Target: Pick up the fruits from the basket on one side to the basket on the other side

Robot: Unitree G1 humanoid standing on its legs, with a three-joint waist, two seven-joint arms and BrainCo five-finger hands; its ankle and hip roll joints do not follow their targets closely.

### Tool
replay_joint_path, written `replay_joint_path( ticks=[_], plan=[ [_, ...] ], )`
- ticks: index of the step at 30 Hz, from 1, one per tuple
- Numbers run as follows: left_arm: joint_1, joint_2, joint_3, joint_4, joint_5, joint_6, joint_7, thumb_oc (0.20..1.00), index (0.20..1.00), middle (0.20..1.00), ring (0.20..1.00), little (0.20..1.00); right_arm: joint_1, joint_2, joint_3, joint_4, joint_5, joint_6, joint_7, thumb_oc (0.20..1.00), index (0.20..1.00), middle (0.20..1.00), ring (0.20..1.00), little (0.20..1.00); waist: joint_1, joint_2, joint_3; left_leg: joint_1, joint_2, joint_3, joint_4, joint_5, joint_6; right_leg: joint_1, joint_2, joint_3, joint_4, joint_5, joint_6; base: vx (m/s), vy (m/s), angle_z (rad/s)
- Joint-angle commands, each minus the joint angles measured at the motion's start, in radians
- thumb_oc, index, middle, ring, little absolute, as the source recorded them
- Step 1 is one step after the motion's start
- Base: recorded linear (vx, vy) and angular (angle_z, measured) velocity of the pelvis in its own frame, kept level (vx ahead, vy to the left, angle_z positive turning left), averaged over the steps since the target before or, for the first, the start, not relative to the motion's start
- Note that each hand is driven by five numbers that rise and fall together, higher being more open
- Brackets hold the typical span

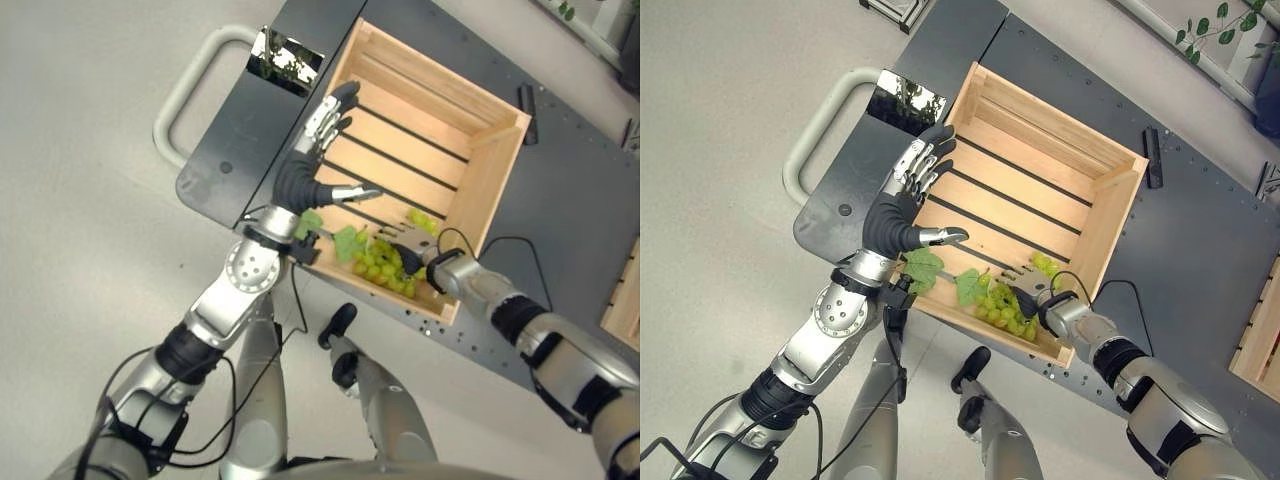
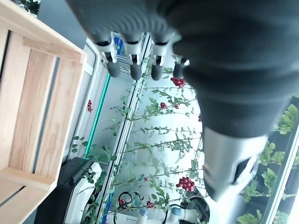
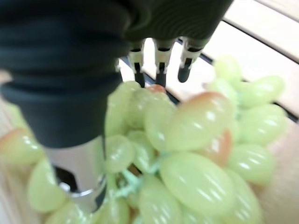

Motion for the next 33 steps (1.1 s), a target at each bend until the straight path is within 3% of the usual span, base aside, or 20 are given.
replay_joint_path(
  ticks=[1,5,6,10,11,12,13,14,29,30,33],
  plan=[
    [-0.045,-0.019,0.017,-0.052,0.063,-0.028,-0.011,1.0,1.0,1.0,1.0,1.0,-0.011,-0.015,0.082,0.044,-0.096,0.013,0.068,1.0,1.0,1.0,1.0,1.0,-0.018,0.027,0.009,-0.009,0.041,0.015,0.093,-0.092,-0.044,0.03,-0.057,-0.006,-0.061,0.051,0.099,0.0,0.0,0.0],
    [-0.059,-0.023,0.009,-0.054,0.058,-0.024,-0.013,1.0,1.0,1.0,1.0,1.0,-0.026,0.002,0.117,0.107,-0.138,0.022,0.087,1.0,1.0,1.0,1.0,1.0,-0.017,0.036,0.009,-0.026,0.038,0.01,0.1,-0.092,-0.043,0.015,-0.059,-0.004,-0.052,0.047,0.097,0.01,-0.005,0.0],
    [-0.06,-0.025,0.008,-0.053,0.056,-0.023,-0.012,1.0,1.0,1.0,1.0,1.0,-0.024,0.005,0.122,0.125,-0.145,0.026,0.093,1.0,1.0,1.0,1.0,1.0,-0.018,0.038,0.009,-0.012,0.039,-0.002,0.1,-0.115,-0.051,0.025,-0.054,0.013,-0.049,0.028,0.104,0.05,-0.014,0.01],
    [-0.064,-0.029,0.004,-0.053,0.05,-0.02,-0.018,1.0,1.0,1.0,1.0,1.0,-0.033,0.02,0.136,0.184,-0.177,0.036,0.098,1.0,1.0,1.0,1.0,1.0,-0.015,0.044,0.009,-0.039,0.037,0.009,0.104,-0.092,-0.042,-0.001,-0.061,-0.005,-0.045,0.046,0.097,-0.01,0.008,0.02],
    [-0.065,-0.031,0.002,-0.052,0.046,-0.019,-0.018,1.0,1.0,1.0,1.0,1.0,-0.036,0.023,0.141,0.193,-0.184,0.037,0.095,1.0,1.0,1.0,1.0,1.0,-0.016,0.047,0.009,-0.026,0.039,-0.002,0.105,-0.113,-0.05,0.008,-0.055,0.012,-0.041,0.029,0.104,-0.07,0.031,-0.01],
    [-0.065,-0.033,0.002,-0.054,0.046,-0.018,-0.02,1.0,1.0,1.0,1.0,1.0,-0.038,0.024,0.141,0.205,-0.189,0.041,0.1,1.0,1.0,1.0,1.0,1.0,-0.014,0.047,0.009,-0.043,0.036,0.01,0.104,-0.092,-0.041,-0.007,-0.061,-0.005,-0.043,0.045,0.096,0.05,-0.015,-0.02],
    [-0.06,-0.033,0.002,-0.057,0.042,-0.015,-0.024,1.0,1.0,1.0,1.0,1.0,-0.046,0.032,0.146,0.228,-0.187,0.044,0.098,0.523,0.523,0.523,0.523,0.523,-0.011,0.051,0.009,-0.029,0.036,-0.001,0.102,-0.113,-0.048,0.003,-0.057,0.012,-0.039,0.028,0.104,0.0,0.0,0.0],
    [-0.061,-0.036,-0.003,-0.058,0.042,-0.013,-0.029,1.0,1.0,1.0,1.0,1.0,-0.05,0.048,0.156,0.249,-0.205,0.05,0.116,0.2,0.2,0.2,0.2,0.2,-0.009,0.054,0.009,-0.025,0.037,-0.001,0.103,-0.117,-0.049,0.006,-0.056,0.012,-0.037,0.025,0.104,0.07,-0.027,-0.01],
    [-0.056,-0.043,0.004,-0.06,0.032,-0.006,-0.034,1.0,1.0,1.0,1.0,1.0,-0.038,0.043,0.146,0.276,-0.236,0.065,0.107,0.2,0.2,0.2,0.2,0.2,-0.008,0.051,0.009,-0.007,0.034,-0.002,0.069,-0.103,-0.052,0.017,-0.052,0.006,-0.062,0.038,0.108,-0.01,0.0,0.01],
    [-0.057,-0.043,0.003,-0.062,0.03,-0.005,-0.035,1.0,1.0,1.0,1.0,1.0,-0.042,0.042,0.139,0.278,-0.235,0.069,0.101,0.2,0.2,0.2,0.2,0.2,-0.008,0.05,0.009,-0.025,0.031,0.009,0.068,-0.078,-0.041,0.0,-0.058,-0.009,-0.065,0.057,0.1,0.0,0.0,0.0],
    [-0.054,-0.044,0.004,-0.062,0.028,-0.004,-0.033,1.0,1.0,1.0,1.0,1.0,-0.04,0.042,0.134,0.282,-0.231,0.072,0.097,0.2,0.2,0.2,0.2,0.2,-0.01,0.052,0.009,-0.003,0.034,0.0,0.065,-0.102,-0.05,0.017,-0.052,0.009,-0.062,0.037,0.107,0.0,0.001,0.01]
  ],
)
